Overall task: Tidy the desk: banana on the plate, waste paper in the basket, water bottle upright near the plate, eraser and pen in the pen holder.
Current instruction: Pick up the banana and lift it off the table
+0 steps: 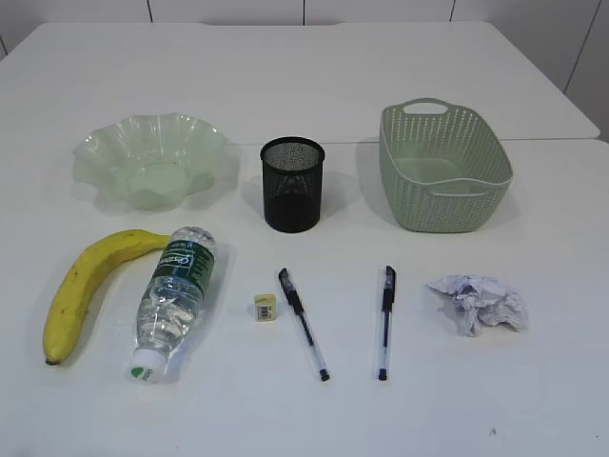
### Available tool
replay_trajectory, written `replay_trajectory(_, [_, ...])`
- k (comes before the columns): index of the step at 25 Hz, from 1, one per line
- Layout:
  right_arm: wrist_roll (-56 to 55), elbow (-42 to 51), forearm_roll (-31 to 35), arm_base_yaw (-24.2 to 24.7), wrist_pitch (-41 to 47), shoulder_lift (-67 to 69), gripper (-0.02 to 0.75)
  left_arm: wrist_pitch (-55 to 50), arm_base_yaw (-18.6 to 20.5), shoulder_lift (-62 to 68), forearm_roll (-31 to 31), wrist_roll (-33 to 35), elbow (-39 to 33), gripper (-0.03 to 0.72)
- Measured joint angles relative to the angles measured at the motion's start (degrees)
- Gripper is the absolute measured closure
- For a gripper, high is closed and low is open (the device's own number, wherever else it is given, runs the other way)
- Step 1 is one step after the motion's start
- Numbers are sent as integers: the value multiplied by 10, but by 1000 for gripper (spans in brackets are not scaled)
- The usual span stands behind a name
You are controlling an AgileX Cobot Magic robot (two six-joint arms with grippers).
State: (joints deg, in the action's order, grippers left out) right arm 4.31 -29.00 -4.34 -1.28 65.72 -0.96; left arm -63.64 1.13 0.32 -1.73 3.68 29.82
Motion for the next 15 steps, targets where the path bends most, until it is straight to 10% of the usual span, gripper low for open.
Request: replay_trajectory(15, [0,0,0,0,0,0,154,0,0,0,1,0,0,222])
